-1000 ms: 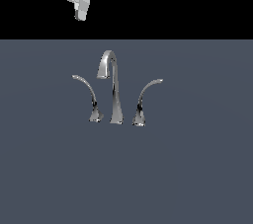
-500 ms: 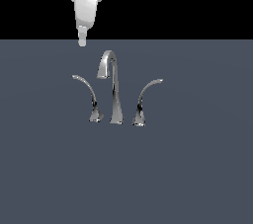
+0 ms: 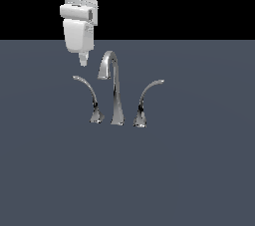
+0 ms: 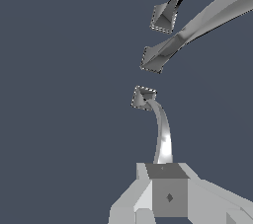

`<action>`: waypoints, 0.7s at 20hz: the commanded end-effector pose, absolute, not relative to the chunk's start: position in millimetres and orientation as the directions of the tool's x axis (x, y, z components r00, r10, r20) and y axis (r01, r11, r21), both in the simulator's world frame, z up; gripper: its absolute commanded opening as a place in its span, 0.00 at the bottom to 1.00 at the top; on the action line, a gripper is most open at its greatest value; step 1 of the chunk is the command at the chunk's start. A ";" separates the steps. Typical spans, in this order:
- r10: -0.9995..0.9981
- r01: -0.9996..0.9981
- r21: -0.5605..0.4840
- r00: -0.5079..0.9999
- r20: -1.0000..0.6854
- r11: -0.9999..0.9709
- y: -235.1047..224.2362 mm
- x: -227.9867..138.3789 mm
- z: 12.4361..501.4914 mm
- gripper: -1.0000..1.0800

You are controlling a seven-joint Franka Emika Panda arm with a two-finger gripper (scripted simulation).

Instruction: Turn on the faucet by rotating a designated handle.

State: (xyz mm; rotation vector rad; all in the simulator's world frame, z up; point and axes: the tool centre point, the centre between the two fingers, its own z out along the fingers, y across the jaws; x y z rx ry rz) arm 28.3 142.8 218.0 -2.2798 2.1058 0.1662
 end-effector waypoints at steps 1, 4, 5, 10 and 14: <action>-0.997 -0.999 0.042 0.018 -0.075 -0.021 145.9 35.4 205.0 0.00; -0.998 -0.999 0.032 -0.036 -0.049 0.035 148.7 41.8 192.8 0.00; -0.998 -0.998 0.028 -0.052 -0.041 0.050 149.4 43.6 189.4 0.00; -0.994 -0.994 0.011 -0.109 -0.014 0.109 152.4 50.4 176.7 0.00; -0.991 -0.991 0.002 -0.133 -0.002 0.133 153.7 53.2 171.6 0.00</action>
